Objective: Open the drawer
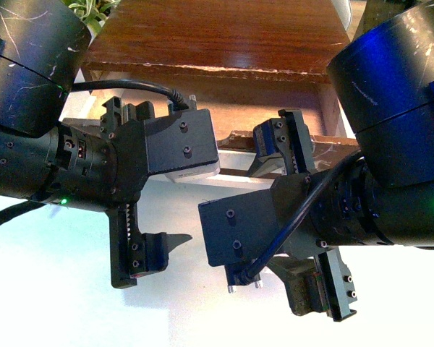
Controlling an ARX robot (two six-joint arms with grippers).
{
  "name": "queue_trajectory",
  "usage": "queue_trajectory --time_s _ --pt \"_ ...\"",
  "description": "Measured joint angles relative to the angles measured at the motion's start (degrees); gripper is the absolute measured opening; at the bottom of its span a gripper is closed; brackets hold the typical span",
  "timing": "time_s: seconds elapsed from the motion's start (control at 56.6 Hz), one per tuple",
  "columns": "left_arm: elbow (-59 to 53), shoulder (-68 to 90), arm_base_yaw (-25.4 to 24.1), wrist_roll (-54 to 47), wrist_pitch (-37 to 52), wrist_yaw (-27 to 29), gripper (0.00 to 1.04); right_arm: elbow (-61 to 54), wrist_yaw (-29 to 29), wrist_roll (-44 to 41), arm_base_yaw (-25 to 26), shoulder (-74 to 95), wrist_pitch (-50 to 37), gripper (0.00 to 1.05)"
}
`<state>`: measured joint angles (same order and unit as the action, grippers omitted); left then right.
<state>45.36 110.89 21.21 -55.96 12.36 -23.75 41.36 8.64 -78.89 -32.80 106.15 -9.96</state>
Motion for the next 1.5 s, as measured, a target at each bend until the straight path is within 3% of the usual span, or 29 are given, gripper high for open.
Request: queue_trajectory --time_s 0.442,0.866,1.237,1.503 --pt "-1.20 -1.05 -1.05 1.55 1.53 -0.94 0.96 -1.57 -0.39 1.79 -0.20 -0.17 -4.57 0.96" --pt "-2.29 -6.91 -2.69 5.38 0.33 -3.17 0.96 -3.63 2.67 3.04 -0.31 -4.98 -5.05 0.96" --pt "-1.79 -13.27 -8.24 10.80 -0.63 -4.68 0.96 -4.48 2.64 4.52 6.93 -14.29 -4.11 0.96" --pt "-2.12 -20.44 -18.93 19.23 -0.68 -9.31 0.96 -9.66 6.86 9.99 16.96 -23.93 -7.17 0.96"
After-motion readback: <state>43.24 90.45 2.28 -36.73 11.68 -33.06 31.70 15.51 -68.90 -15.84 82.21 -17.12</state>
